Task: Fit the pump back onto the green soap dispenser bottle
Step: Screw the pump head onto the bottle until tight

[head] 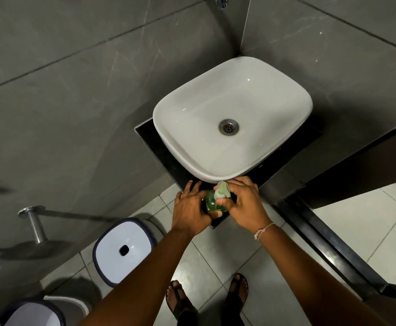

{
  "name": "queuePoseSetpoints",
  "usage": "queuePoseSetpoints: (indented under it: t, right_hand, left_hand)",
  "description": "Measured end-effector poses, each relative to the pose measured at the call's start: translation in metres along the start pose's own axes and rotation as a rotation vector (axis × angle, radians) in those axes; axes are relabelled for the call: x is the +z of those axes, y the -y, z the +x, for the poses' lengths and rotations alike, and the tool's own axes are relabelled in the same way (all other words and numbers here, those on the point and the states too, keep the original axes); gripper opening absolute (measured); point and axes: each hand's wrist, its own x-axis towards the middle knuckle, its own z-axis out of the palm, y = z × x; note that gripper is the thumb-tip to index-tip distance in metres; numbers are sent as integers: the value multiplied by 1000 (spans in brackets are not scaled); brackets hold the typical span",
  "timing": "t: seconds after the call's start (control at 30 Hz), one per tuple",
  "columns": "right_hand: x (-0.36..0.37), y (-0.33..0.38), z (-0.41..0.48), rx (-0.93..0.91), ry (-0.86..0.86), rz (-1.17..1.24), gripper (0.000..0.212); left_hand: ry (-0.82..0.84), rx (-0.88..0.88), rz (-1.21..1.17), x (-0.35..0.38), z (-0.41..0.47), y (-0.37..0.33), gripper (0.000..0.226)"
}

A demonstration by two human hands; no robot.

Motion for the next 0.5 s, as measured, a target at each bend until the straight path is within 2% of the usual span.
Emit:
queuePoseSetpoints:
  t: [0.13, 0.3, 0.5]
  right_hand:
    - [-2, -2, -2, -33, 29, -37, 37]
    - [-1, -6, -8, -27, -82, -131, 39]
    - [-3, 0, -17, 0, -61, -85, 45]
  left_hand:
    - [-7, 5, 13, 1, -2, 0, 68]
    - [-19, 13, 61, 2, -1, 1, 66]
    - [-23, 14, 37, 3, -3, 2, 66]
